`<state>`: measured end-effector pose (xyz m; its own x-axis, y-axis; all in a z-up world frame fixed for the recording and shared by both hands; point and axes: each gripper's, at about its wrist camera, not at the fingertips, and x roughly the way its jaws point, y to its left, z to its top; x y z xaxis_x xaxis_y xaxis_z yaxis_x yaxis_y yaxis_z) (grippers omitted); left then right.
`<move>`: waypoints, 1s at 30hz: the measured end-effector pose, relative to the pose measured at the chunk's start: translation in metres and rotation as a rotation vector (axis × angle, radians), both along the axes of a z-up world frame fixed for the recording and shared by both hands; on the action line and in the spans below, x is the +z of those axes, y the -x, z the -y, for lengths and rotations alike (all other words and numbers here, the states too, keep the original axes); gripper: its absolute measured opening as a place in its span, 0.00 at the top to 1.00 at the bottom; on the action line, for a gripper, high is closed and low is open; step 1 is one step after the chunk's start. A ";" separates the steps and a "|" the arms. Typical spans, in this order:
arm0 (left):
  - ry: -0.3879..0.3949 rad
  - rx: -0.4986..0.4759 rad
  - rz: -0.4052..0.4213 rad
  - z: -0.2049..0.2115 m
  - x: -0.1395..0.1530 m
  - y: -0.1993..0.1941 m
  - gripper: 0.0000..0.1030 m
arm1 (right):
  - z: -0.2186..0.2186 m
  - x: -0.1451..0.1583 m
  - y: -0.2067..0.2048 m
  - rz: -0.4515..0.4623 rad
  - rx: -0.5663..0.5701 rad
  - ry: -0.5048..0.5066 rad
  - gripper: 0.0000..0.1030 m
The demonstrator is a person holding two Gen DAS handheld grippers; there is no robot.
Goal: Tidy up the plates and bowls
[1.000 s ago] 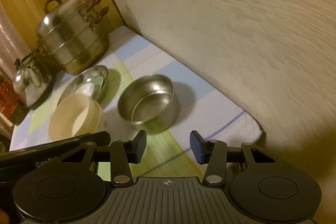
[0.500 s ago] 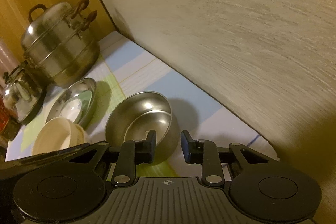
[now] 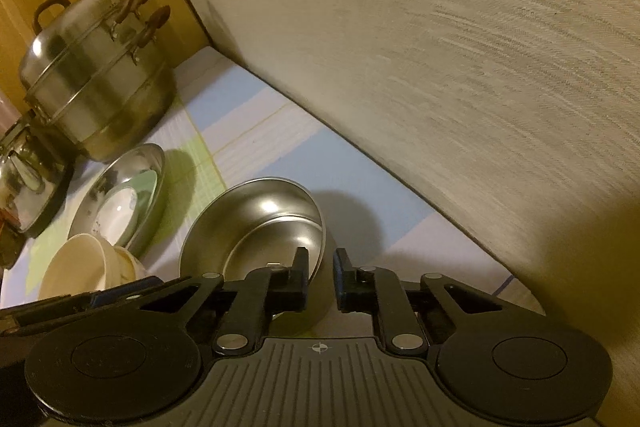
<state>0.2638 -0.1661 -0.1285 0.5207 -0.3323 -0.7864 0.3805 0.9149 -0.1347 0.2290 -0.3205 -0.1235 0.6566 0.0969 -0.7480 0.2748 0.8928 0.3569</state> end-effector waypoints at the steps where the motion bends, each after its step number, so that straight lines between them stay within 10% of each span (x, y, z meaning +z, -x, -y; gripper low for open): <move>1: -0.002 -0.002 -0.003 0.000 -0.001 -0.001 0.75 | 0.000 0.001 0.000 -0.004 0.006 0.003 0.91; 22: -0.047 -0.118 -0.057 0.018 -0.012 0.002 0.76 | 0.020 0.011 0.034 -0.110 0.061 0.019 0.92; 30: -0.064 -0.132 -0.050 0.018 -0.023 0.004 0.93 | 0.016 0.005 0.034 -0.100 0.017 0.025 0.92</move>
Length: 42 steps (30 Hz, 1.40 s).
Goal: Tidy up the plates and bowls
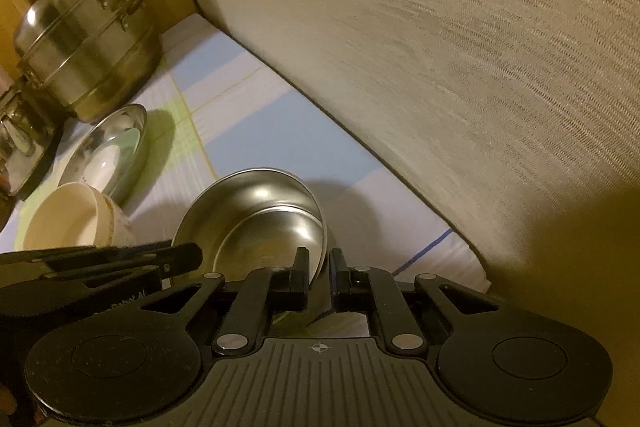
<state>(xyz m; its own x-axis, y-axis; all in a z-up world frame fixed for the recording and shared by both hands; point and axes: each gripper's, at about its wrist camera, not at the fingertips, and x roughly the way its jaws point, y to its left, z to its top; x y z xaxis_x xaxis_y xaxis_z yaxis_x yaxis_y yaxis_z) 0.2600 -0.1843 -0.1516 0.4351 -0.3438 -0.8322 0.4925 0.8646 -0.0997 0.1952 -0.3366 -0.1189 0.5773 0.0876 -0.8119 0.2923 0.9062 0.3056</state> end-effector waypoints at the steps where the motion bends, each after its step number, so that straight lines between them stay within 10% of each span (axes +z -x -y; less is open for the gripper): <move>1: 0.003 0.000 -0.001 -0.001 0.000 0.001 0.93 | 0.000 0.000 0.001 0.004 -0.003 -0.002 0.92; 42: 0.131 0.135 0.108 -0.068 0.090 0.077 0.93 | -0.040 0.087 0.046 0.070 0.139 -0.029 0.92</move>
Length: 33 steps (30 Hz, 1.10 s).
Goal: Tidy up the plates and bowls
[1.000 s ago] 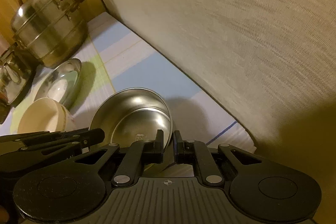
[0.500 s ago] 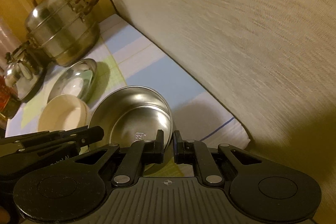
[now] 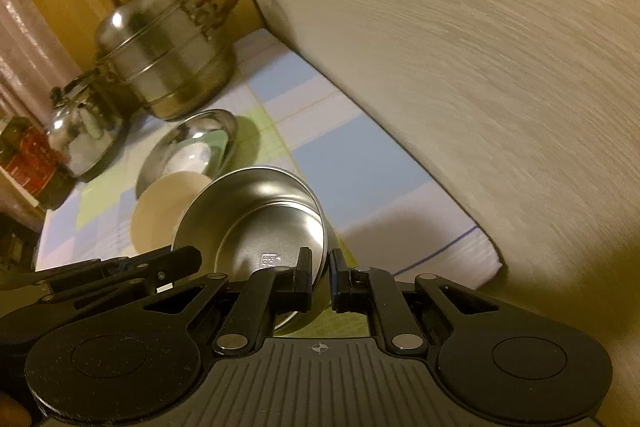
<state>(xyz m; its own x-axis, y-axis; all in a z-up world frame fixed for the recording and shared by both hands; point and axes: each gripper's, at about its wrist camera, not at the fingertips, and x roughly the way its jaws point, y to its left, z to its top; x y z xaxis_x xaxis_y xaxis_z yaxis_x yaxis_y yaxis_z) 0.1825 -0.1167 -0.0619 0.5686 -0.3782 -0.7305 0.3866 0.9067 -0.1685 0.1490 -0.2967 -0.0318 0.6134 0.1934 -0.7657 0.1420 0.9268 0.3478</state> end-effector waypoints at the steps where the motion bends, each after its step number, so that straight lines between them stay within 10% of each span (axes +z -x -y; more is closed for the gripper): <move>1: 0.002 0.009 0.003 -0.003 0.002 0.001 0.93 | -0.001 0.001 0.000 0.002 0.007 -0.002 0.92; 33: 0.034 0.225 0.006 -0.086 0.009 -0.055 0.93 | -0.069 0.005 -0.097 0.015 0.187 -0.071 0.92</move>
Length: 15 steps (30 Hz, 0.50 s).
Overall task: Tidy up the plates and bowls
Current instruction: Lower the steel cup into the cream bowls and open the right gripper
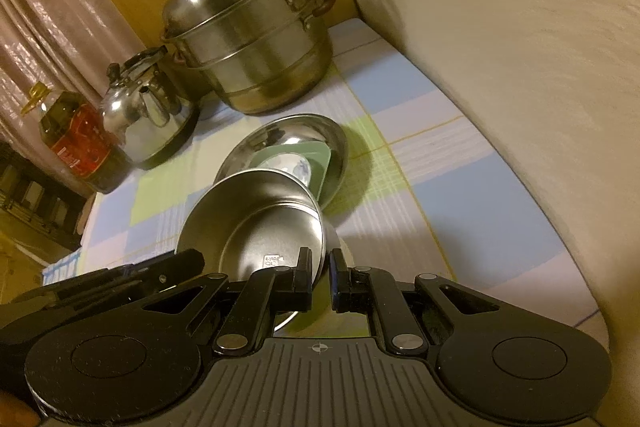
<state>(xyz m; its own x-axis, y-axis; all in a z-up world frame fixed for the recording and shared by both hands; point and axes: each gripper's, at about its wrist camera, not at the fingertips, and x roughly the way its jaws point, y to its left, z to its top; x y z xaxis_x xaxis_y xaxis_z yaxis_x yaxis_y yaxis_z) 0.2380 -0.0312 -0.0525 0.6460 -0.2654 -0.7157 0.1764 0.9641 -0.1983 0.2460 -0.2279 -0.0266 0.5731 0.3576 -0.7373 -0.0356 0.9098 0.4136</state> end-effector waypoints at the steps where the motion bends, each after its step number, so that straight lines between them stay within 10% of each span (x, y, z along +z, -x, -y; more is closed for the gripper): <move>1: -0.001 0.002 -0.007 -0.001 -0.002 -0.001 0.93 | -0.001 -0.002 -0.002 -0.003 0.001 -0.001 0.92; 15: -0.012 0.001 -0.059 -0.007 -0.019 -0.011 0.93 | -0.007 -0.024 -0.017 -0.070 0.001 -0.017 0.92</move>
